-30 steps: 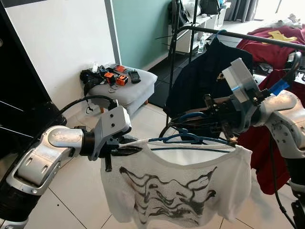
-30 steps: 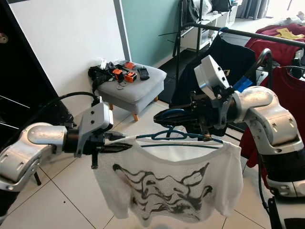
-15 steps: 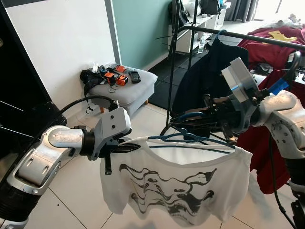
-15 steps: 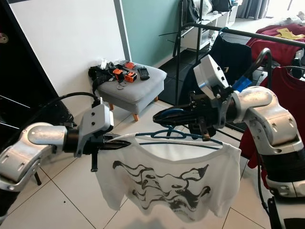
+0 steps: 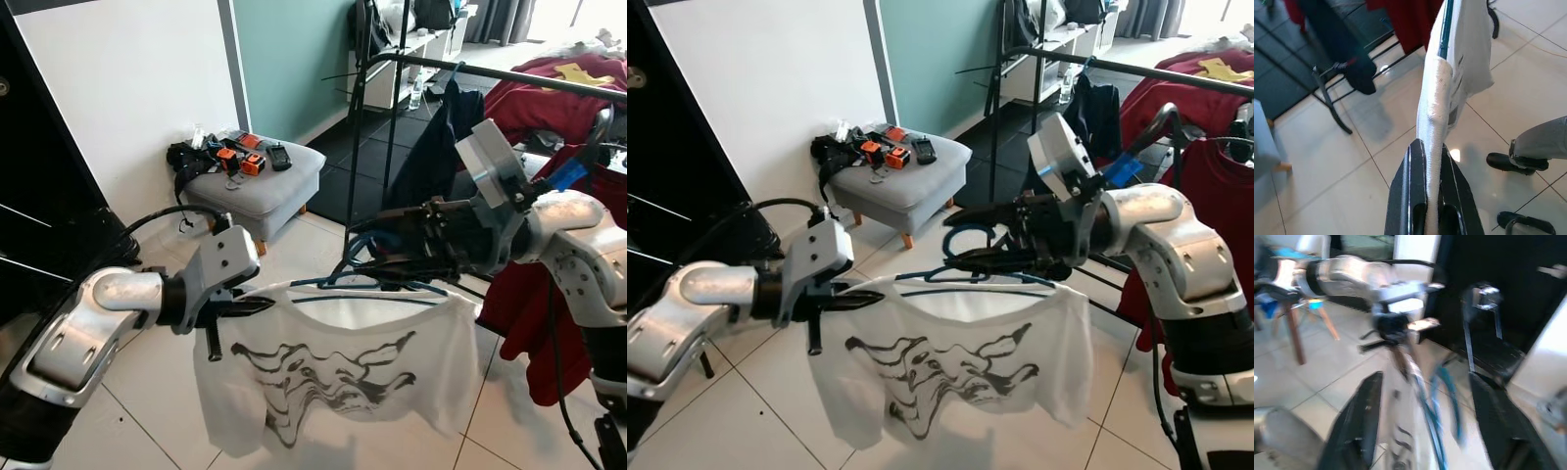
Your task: Hang hanger
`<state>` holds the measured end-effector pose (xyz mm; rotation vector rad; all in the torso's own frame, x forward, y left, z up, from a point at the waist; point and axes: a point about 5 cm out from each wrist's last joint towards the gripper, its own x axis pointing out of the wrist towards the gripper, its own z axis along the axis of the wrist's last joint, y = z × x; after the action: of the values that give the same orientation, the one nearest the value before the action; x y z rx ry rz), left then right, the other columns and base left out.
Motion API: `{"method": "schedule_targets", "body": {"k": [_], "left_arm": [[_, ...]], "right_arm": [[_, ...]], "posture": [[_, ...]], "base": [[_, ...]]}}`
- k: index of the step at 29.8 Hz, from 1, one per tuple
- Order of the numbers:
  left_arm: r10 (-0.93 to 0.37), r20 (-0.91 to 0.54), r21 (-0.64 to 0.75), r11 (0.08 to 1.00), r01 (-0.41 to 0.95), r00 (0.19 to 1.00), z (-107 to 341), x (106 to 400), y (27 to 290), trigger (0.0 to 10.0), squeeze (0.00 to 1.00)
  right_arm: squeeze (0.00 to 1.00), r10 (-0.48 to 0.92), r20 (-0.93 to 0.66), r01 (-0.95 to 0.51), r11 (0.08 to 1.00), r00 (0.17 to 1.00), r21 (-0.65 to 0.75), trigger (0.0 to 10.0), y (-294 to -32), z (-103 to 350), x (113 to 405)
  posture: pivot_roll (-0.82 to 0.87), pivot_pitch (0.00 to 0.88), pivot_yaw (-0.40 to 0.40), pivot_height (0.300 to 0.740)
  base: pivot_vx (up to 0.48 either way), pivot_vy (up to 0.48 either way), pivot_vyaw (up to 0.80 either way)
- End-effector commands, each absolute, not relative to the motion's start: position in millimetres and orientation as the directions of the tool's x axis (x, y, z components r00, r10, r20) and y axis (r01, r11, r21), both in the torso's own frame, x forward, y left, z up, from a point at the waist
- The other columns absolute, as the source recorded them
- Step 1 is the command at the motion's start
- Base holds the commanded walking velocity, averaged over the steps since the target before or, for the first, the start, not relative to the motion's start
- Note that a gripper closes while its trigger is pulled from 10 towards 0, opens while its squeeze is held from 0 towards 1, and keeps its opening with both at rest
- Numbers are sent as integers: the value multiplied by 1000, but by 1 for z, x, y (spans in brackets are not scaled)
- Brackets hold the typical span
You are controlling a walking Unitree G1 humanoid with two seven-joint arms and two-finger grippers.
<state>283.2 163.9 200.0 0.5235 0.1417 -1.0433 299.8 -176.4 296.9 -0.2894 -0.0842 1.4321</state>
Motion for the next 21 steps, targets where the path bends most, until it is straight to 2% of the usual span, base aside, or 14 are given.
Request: {"method": "schedule_targets", "body": {"k": [1,3,4,5,6,8,9,11,12,13,15,18,21], "left_arm": [[-768,-349,360,419,834,537,204,284,172,0,0],[-728,-339,307,512,802,595,189,281,187,0,0],[-728,-339,307,512,802,595,189,281,187,0,0],[-704,-329,280,564,777,629,182,278,194,0,0],[-704,-329,280,564,777,629,182,278,194,0,0],[-647,-286,190,685,703,707,163,269,198,0,0],[-610,-254,156,740,654,751,155,265,197,0,0],[-569,-224,127,788,602,791,150,260,195,0,0],[-530,-199,131,819,558,824,149,260,195,6118,0],[-462,-159,109,870,481,872,148,261,196,10000,0],[-360,-92,27,931,363,928,145,258,192,10000,0],[-304,-85,-28,953,303,949,128,244,177,10000,0],[-316,-133,-47,949,313,939,113,235,171,10000,0]], "right_arm": [[1000,975,-79,-944,180,209,-275,10000,-186,303,303],[1000,951,-6,-920,296,308,-257,10000,-200,304,309],[1000,951,-6,-920,296,308,-257,10000,-200,304,309],[1000,933,23,-905,353,358,-236,10000,-206,301,311],[1000,933,23,-905,353,358,-236,10000,-206,301,311],[1000,848,81,-838,530,524,-129,10000,-215,275,319],[0,782,104,-784,620,615,-23,10000,-215,258,324],[0,711,107,-719,689,695,91,10000,-213,240,329],[0,682,110,-691,706,723,157,10000,-211,231,330],[0,624,108,-629,740,774,236,10000,-205,213,331],[0,522,64,-504,775,851,381,10000,-192,176,327],[0,451,-37,-375,782,892,497,10000,-164,122,306],[0,434,-75,-354,813,898,462,10000,-159,113,301]], "posture": [[-79,27,57,740],[-79,38,50,740],[-79,38,50,740],[-79,40,49,740],[-79,40,49,740],[-82,48,50,740],[-85,55,49,740],[-86,56,47,740],[-88,59,47,740],[-87,64,45,740],[-81,70,38,740],[-70,76,35,740],[-70,80,34,740]], "base": [[0,0,0],[0,0,0],[0,0,0],[0,0,0],[0,0,0],[0,0,0],[0,0,0],[0,0,0],[0,0,0],[0,0,0],[0,0,-313],[0,0,-708],[0,0,-765]]}}
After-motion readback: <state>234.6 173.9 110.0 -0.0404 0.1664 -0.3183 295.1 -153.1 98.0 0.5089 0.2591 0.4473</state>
